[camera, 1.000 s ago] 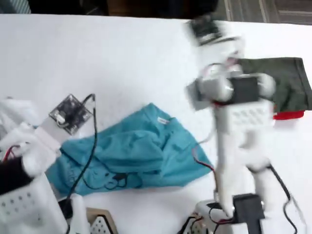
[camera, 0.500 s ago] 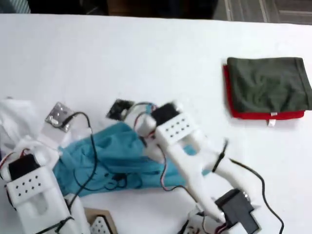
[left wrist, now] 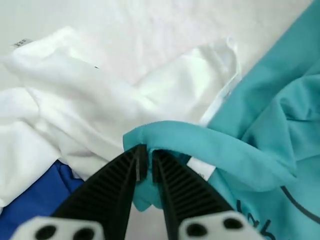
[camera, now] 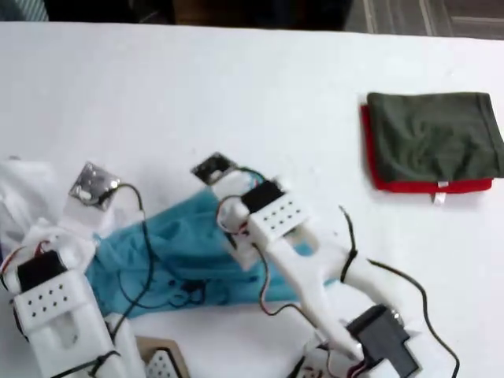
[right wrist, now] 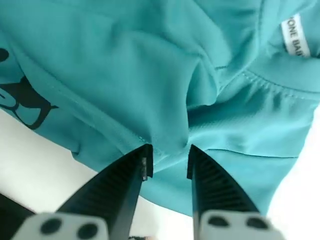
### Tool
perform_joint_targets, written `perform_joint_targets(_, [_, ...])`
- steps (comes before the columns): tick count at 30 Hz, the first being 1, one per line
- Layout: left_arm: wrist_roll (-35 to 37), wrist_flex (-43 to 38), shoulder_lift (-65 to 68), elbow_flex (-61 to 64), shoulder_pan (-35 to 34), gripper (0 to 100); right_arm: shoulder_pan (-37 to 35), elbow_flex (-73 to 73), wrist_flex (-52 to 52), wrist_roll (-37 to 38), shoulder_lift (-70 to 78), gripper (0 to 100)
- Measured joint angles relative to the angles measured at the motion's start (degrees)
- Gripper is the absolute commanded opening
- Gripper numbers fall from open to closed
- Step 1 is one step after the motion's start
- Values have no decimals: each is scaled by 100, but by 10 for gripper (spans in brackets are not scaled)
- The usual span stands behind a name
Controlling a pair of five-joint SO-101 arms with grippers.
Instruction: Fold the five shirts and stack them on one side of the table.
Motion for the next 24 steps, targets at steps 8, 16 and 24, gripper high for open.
perform_joint_targets(8, [0,-18,0,0,0,26,-334,-255,158,0,1451,125])
perform_joint_targets(16, [0,-18,0,0,0,26,-316,-1547,651,0,2224,29])
perform_joint_targets(24, [0,-18,0,0,0,26,325,-2620,932,62,2110,22])
